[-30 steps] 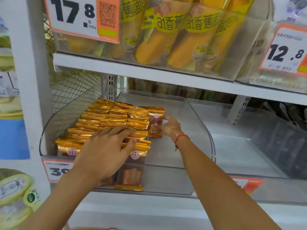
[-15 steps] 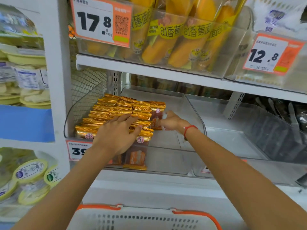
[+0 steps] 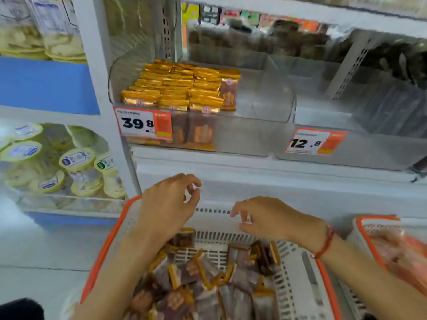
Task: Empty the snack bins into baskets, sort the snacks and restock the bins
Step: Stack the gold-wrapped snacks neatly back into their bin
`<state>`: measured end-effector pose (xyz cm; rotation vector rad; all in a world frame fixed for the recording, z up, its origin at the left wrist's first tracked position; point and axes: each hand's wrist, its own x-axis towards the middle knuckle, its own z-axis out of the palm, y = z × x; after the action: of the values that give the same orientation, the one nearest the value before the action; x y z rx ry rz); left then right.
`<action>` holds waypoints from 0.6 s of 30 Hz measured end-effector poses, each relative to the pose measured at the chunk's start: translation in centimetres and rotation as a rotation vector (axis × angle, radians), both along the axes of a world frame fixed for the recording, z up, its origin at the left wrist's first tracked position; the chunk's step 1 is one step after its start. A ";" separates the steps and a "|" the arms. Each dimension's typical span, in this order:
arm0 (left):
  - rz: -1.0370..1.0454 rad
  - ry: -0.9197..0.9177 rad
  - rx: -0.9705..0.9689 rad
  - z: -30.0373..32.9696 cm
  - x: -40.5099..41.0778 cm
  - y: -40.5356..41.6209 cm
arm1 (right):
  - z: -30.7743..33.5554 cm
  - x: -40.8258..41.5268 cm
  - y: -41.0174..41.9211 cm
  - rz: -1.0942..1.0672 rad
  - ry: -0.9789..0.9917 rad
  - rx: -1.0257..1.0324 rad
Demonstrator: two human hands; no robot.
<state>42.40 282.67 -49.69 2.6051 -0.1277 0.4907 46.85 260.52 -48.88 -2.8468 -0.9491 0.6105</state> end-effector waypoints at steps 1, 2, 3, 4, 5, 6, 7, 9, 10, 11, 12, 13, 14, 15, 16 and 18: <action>0.023 0.084 -0.031 -2.4 -0.7 -0.1 | -2.9 -0.4 -0.3 -0.008 0.062 -0.043; 0.056 0.166 -0.063 -5.1 -1.5 -0.3 | -5.8 -1.0 -0.6 -0.013 0.112 -0.055; 0.092 0.247 -0.085 -8.0 -2.2 -0.4 | -8.7 -1.6 -0.8 -0.017 0.171 -0.064; 0.114 0.340 -0.100 -10.9 -3.1 -0.5 | -11.3 -2.3 -1.1 -0.028 0.229 -0.072; 0.114 0.432 -0.109 -13.8 -3.9 -0.6 | -13.7 -2.9 -1.3 -0.050 0.280 -0.081; 0.093 0.516 -0.108 -16.4 -4.7 -0.5 | -15.9 -3.6 -1.6 -0.074 0.318 -0.082; 0.065 0.579 -0.088 -18.7 -5.4 -0.3 | -17.9 -4.3 -1.8 -0.094 0.331 -0.085; 0.019 0.661 0.005 -21.9 -6.1 0.2 | -21.8 -5.5 -2.5 -0.158 0.268 -0.120; -0.020 0.688 0.065 -23.2 -6.2 0.5 | -23.2 -5.9 -2.8 -0.220 0.222 -0.134; -0.060 0.714 0.115 -24.0 -6.2 0.7 | -24.4 -6.3 -2.9 -0.285 0.188 -0.136; -0.094 0.746 0.161 -24.9 -6.2 0.9 | -25.2 -6.6 -2.9 -0.339 0.164 -0.138; -0.114 0.745 0.190 -25.5 -6.1 0.8 | -26.3 -6.8 -2.9 -0.379 0.141 -0.138; -0.127 0.724 0.208 -26.2 -5.8 0.8 | -27.0 -7.2 -2.8 -0.418 0.104 -0.124; -0.121 0.705 0.220 -26.7 -5.6 0.6 | -27.8 -7.5 -2.8 -0.450 0.060 -0.107; -0.103 0.689 0.233 -27.0 -5.4 0.4 | -28.3 -7.6 -2.8 -0.474 0.026 -0.092; -0.084 0.736 0.262 -27.4 -4.8 -0.2 | -28.6 -7.8 -2.9 -0.476 0.004 -0.085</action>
<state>37.63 282.45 -77.07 2.8354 -0.0537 -0.5583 39.07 257.64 -77.44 -2.9785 -0.2241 0.6075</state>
